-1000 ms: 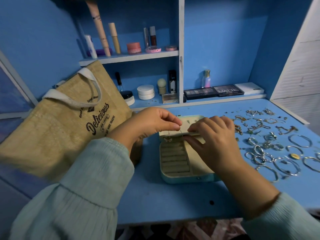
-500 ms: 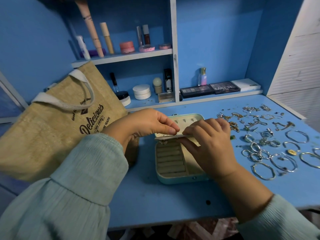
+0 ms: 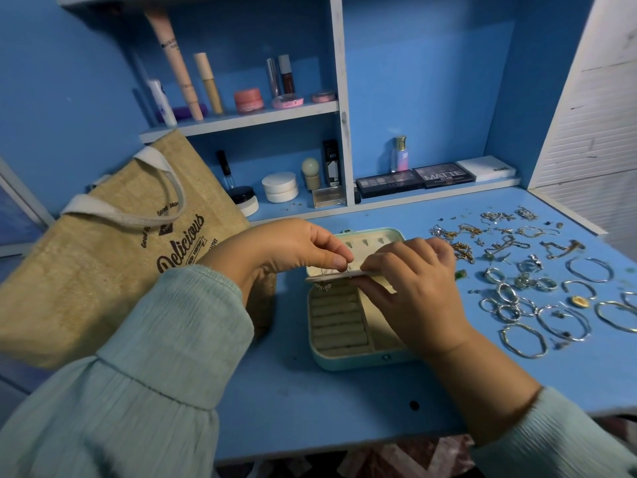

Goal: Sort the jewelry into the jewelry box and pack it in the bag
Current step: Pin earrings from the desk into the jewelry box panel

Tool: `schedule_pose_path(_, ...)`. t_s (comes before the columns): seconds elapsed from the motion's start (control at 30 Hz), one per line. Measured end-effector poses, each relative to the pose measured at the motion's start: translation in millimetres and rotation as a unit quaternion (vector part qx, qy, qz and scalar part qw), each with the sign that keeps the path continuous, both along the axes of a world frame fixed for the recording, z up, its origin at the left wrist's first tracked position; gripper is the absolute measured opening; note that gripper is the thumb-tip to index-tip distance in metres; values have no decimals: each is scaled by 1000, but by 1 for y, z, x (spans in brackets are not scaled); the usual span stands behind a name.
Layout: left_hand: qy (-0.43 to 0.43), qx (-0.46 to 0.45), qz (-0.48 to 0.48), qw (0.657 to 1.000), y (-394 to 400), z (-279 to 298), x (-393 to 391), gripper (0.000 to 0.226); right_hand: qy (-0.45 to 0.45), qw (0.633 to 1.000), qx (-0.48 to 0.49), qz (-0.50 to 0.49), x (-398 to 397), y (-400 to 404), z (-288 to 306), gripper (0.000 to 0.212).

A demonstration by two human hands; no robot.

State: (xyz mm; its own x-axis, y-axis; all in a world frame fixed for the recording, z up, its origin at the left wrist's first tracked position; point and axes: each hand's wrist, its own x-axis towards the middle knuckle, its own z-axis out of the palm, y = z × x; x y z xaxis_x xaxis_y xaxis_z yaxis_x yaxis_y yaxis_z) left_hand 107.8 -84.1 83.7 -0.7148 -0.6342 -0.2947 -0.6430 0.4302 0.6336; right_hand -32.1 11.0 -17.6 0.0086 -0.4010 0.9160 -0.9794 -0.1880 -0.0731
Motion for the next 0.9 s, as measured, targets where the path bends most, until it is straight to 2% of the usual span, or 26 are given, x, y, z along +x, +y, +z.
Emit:
schedule_pose_path(0.43,-28,0,5,1000,0,1,0,11,-6,1000,-11,2,0,-1,-1,20)
schedule_pose_path(0.9,-81,-57,-29,995,5,11,-5,14,-14,1000,3,0,0,0,0,21)
